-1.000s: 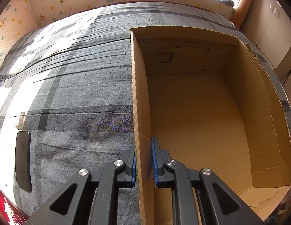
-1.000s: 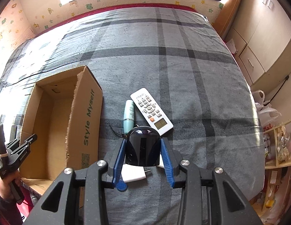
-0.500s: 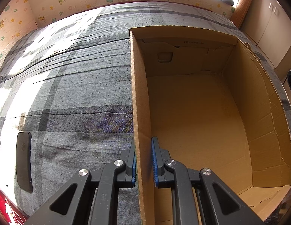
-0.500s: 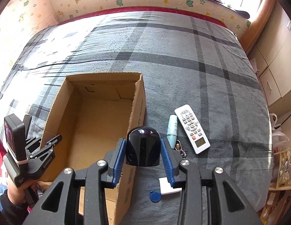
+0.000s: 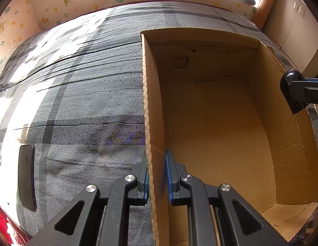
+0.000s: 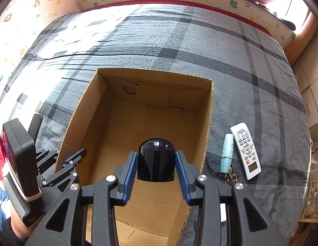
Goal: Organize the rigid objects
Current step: 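Carry the black cap into the box and open the right gripper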
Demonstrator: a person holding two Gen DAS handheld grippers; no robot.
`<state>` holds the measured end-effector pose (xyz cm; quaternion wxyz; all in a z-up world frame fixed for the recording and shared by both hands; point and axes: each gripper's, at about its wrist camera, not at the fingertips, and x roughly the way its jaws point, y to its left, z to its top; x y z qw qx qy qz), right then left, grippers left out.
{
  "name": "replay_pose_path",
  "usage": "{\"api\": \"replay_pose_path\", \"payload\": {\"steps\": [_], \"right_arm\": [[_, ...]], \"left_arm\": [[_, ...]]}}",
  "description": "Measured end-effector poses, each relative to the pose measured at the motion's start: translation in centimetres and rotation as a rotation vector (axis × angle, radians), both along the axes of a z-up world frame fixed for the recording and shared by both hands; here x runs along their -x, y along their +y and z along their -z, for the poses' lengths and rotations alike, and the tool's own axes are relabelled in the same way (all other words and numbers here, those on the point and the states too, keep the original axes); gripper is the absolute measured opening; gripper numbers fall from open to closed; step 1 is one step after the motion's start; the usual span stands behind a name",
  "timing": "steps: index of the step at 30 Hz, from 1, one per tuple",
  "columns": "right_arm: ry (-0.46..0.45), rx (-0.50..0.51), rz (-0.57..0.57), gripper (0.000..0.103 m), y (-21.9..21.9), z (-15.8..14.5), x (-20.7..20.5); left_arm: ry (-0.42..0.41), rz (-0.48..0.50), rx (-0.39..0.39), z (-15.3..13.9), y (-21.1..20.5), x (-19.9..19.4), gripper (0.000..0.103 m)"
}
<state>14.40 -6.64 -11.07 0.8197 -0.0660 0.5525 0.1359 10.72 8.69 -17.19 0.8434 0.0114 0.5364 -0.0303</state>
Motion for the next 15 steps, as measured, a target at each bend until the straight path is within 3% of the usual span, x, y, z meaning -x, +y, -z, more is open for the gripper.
{"api": "replay_pose_path", "payload": {"steps": [15], "right_arm": [[0.106,0.054,-0.058,0.04,5.2,5.9,-0.8]], "left_arm": [[0.0,0.0,-0.008,0.0,-0.2,0.0,0.014]]}}
